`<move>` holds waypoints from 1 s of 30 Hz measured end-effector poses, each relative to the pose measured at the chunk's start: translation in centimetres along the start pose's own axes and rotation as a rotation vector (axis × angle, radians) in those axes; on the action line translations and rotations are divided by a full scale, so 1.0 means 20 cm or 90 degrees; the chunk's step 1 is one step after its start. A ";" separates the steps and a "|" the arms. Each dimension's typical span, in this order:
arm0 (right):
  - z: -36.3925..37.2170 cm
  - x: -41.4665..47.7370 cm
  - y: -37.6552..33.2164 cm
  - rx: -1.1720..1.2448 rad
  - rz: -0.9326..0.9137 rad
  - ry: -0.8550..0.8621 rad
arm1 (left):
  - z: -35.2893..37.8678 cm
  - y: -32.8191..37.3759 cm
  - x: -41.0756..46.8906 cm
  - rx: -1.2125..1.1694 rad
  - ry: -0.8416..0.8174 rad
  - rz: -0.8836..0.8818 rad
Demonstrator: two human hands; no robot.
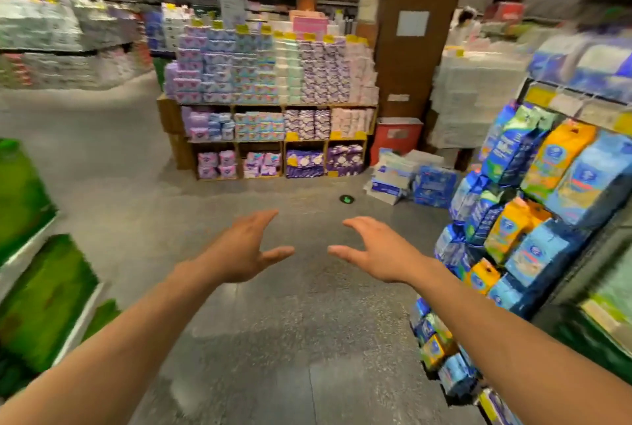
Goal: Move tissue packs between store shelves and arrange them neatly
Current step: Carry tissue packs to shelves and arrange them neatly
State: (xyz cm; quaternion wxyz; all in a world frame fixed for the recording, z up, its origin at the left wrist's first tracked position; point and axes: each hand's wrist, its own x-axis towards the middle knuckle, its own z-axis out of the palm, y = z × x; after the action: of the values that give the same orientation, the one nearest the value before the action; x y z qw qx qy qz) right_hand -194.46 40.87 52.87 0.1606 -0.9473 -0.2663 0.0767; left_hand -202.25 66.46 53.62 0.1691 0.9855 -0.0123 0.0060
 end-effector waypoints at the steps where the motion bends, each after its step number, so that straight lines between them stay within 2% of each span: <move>1: -0.04 0.12 0.06 0.000 0.024 0.008 | -0.03 -0.01 0.19 0.007 -0.012 0.026; 6: -0.22 0.64 0.46 0.048 0.146 0.071 | -0.07 0.00 1.11 0.026 -0.058 0.149; 12: -0.30 1.32 1.04 0.082 0.236 0.107 | 0.14 0.03 2.20 0.026 -0.102 0.244; 18: -0.64 2.21 1.60 0.122 0.280 0.120 | 0.19 0.09 3.35 0.009 -0.150 0.261; 22: -0.82 2.67 1.86 0.114 0.291 0.121 | 0.18 0.09 3.94 -0.024 -0.153 0.267; 26: -0.89 3.22 2.23 0.131 0.304 0.119 | 0.31 0.08 4.65 -0.077 -0.150 0.280; 30: -0.92 3.83 2.64 0.142 0.326 0.137 | 0.52 0.07 5.43 -0.059 -0.154 0.312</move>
State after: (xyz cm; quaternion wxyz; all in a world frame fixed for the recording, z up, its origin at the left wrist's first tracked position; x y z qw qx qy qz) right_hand -99.97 33.99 47.26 0.2668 -0.9628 0.0100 0.0424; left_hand -93.57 59.25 45.93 0.2051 0.9379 -0.2704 -0.0715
